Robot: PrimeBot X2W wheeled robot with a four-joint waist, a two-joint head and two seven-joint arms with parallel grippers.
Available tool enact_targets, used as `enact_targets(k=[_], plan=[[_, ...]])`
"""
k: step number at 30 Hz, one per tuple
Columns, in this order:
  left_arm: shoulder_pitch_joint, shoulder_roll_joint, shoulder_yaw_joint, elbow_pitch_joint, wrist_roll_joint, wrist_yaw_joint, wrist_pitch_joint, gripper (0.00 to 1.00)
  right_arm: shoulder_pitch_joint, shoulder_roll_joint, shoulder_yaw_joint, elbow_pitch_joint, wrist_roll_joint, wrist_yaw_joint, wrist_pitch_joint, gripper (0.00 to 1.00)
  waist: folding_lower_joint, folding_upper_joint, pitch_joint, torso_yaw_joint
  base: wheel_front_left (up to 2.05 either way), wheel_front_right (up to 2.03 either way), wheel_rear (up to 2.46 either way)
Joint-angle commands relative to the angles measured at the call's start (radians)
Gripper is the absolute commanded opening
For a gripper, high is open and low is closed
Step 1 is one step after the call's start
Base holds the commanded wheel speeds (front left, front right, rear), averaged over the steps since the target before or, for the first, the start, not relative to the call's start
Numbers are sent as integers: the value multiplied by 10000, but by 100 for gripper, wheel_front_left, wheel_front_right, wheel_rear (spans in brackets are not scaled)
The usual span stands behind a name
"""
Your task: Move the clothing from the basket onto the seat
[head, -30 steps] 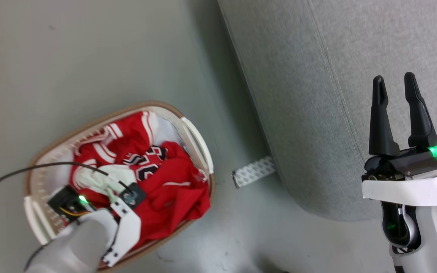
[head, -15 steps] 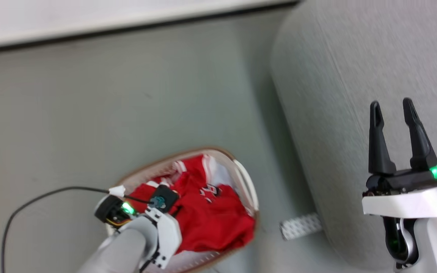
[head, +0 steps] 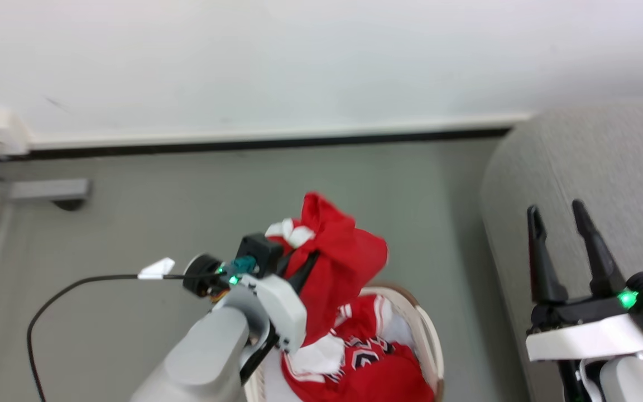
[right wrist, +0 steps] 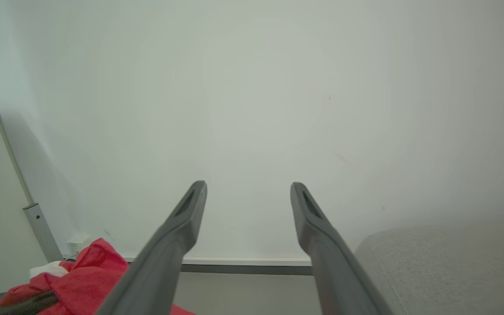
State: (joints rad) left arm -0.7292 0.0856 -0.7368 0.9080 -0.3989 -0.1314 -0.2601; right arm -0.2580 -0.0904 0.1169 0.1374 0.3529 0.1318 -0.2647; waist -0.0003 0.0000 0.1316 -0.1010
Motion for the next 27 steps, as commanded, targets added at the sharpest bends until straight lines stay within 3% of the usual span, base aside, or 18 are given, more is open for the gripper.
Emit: enact_targets(k=[1, 8, 14, 27], plan=[[85, 96, 118, -308, -172, 25, -39, 0, 196, -71, 43, 65, 59, -21, 8, 100, 3, 0, -596, 543, 0, 0, 0], [266, 208, 752, -2441, -899, 54, 53, 0, 667, -197, 487, 301, 322, -21, 8, 100, 3, 0, -1278, 949, 0, 0, 0], [342, 473, 957, -3915, -1134, 363, 698, 0, 761, -292, 1139, 406, 505, -21, 8, 100, 3, 0, -1511, 1099, 0, 0, 0], [904, 741, 780, -5425, -1290, 655, 1332, 0, 101, -878, 2689, 635, 872, -20, 8, 100, 3, 0, -1524, 1250, 0, 0, 0]])
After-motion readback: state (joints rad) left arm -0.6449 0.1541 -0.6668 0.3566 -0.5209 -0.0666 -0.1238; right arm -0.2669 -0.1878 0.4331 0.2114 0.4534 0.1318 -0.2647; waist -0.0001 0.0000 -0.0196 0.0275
